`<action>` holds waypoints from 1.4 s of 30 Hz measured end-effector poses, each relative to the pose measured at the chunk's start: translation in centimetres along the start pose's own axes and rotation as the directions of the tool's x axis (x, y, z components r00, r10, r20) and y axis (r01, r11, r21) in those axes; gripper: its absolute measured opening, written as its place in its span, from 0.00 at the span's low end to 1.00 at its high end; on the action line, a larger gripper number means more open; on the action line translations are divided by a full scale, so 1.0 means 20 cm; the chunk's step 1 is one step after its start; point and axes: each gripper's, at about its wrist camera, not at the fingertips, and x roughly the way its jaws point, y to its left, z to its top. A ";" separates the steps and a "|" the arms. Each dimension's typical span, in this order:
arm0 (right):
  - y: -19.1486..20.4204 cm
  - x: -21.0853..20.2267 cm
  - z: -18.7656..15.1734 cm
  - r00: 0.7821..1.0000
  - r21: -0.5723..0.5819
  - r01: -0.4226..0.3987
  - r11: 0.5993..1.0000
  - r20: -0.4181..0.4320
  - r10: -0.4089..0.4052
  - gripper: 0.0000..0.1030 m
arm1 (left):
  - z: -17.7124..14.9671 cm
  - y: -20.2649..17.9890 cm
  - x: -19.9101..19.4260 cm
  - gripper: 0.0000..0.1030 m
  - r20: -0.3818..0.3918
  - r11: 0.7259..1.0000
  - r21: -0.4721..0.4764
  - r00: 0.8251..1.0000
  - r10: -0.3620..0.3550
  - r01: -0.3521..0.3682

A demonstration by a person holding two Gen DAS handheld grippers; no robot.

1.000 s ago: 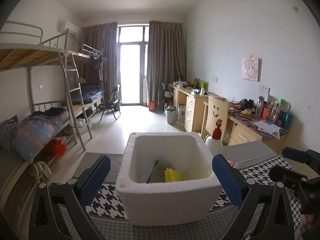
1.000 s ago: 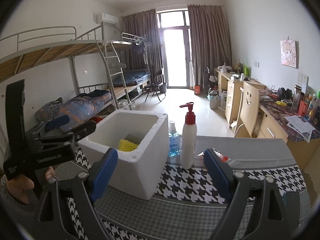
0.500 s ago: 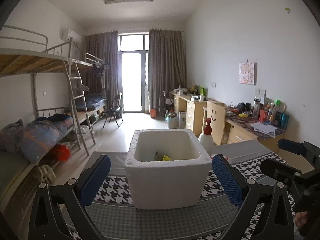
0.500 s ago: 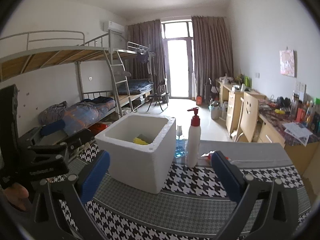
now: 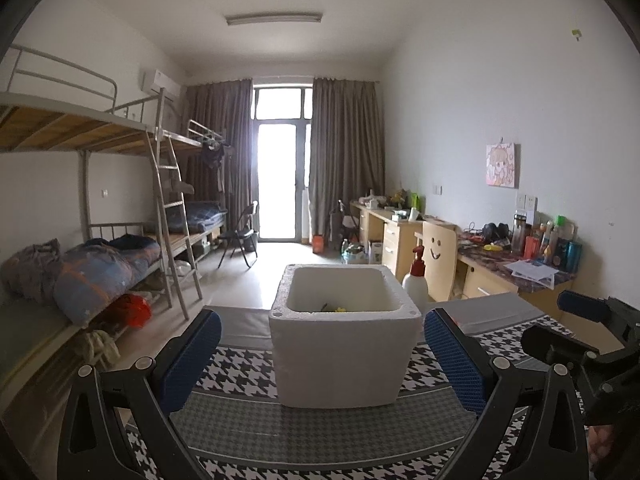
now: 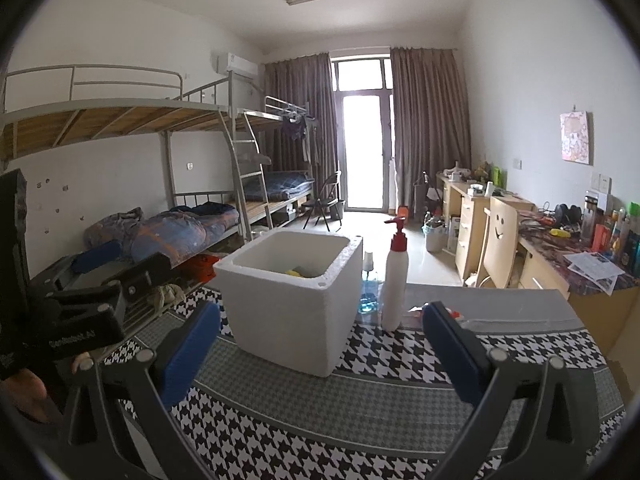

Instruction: Organize soft objects

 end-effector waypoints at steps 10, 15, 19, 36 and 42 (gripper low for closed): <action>0.00 -0.07 -0.07 0.999 0.022 0.016 1.000 0.038 -0.017 0.99 | -0.06 -0.03 -0.07 0.99 0.026 1.000 0.009 1.000 0.001 -0.001; -0.03 -0.10 -0.10 0.998 0.048 0.026 0.999 0.055 -0.029 0.99 | -0.09 -0.02 -0.08 0.99 0.031 1.000 0.004 1.000 -0.007 0.007; -0.03 -0.11 -0.12 0.997 0.050 0.039 0.998 0.061 -0.042 0.99 | -0.11 -0.03 -0.09 0.99 0.026 1.000 0.005 1.000 -0.018 0.018; 0.00 -0.15 -0.19 0.993 0.043 0.074 0.996 0.087 -0.078 0.99 | -0.17 -0.04 -0.11 0.99 0.007 0.999 0.012 1.000 -0.031 0.031; 0.00 -0.14 -0.22 0.994 0.042 0.079 0.996 0.075 -0.082 0.99 | -0.18 -0.04 -0.10 0.99 -0.003 0.999 0.018 0.999 -0.033 0.034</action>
